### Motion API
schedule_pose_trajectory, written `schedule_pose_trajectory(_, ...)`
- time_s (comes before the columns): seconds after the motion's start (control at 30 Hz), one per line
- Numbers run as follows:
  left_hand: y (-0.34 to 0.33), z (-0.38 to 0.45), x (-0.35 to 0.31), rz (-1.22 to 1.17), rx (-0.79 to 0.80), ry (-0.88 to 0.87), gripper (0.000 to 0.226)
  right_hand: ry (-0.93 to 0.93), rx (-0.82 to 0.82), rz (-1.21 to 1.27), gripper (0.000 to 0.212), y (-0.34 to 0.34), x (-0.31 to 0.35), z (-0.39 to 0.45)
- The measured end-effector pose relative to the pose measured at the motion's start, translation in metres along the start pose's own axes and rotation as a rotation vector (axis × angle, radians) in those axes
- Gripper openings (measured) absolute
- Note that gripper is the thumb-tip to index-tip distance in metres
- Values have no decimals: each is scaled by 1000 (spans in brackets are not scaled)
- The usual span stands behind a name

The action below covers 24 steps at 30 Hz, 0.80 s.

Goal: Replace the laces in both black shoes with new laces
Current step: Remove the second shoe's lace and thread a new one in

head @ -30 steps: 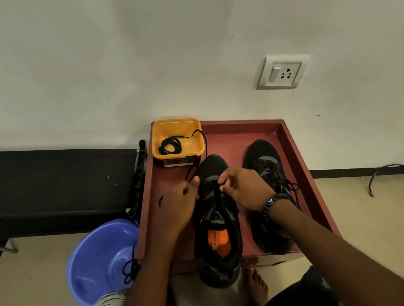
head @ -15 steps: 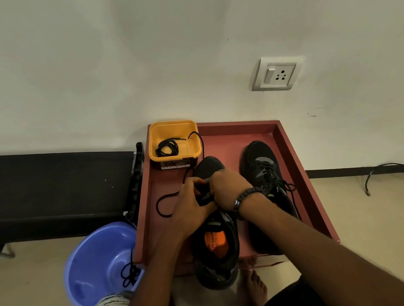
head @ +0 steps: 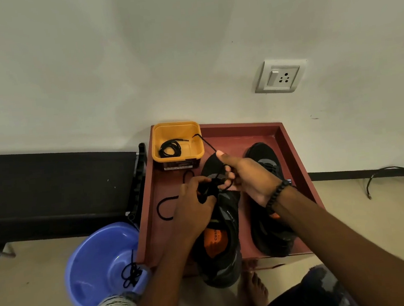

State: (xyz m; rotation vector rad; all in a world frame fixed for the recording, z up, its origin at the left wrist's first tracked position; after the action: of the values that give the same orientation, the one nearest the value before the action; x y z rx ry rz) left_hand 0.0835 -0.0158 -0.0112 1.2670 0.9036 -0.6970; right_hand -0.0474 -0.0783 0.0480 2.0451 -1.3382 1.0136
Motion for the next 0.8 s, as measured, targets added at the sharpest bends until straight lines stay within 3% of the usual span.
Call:
schedule_pose_trajectory(0.07,0,0,1,4,3,15,41,79,-19,-228,30,1,3,-1)
schedule_pose_trajectory(0.17,-5,0,-1,23,21,18,41,209,-75,-1033,7,5,15,-3)
schedule_pose_trajectory(0.27,-10,-3,-6,39,16,32,41,455,-361,-1481,27,7,40,-8)
schedule_pose_trajectory(0.33,-10,-4,-9,45,-5,38,41,691,-571,-1461,25,7,53,-17)
schedule_pose_trajectory(0.37,-8,-4,-9,44,-24,41,41,673,-638,-1363,20,12,55,-18)
schedule_pose_trajectory(0.4,-5,-4,-8,45,-46,40,40,539,-647,-1204,22,22,53,-15)
schedule_pose_trajectory(0.5,2,-5,-4,45,-107,31,36,-43,-317,-627,51,27,12,5)
schedule_pose_trajectory(0.6,2,-8,-4,68,-119,1,37,-114,-122,-249,31,13,-4,3)
schedule_pose_trajectory(0.7,1,-8,-3,63,-82,-7,38,9,-127,-503,14,12,-2,2)
schedule_pose_trajectory(0.77,2,-7,1,42,-49,15,35,184,-375,-753,14,29,22,0)
schedule_pose_trajectory(0.8,2,-7,3,32,-37,25,34,311,-523,-754,21,40,38,-4)
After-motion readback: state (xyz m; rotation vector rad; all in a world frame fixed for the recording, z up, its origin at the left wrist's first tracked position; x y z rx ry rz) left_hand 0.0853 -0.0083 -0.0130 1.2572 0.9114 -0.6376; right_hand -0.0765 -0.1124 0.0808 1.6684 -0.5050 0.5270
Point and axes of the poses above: each hand's wrist, its own z-axis towards the middle knuckle, its own y-axis out of the back of the hand, x = y × z, the point moved 6 cm from there along z, towards the middle knuckle, and after that the axes turned 8 degrees about -y, right-handed, at the moved point
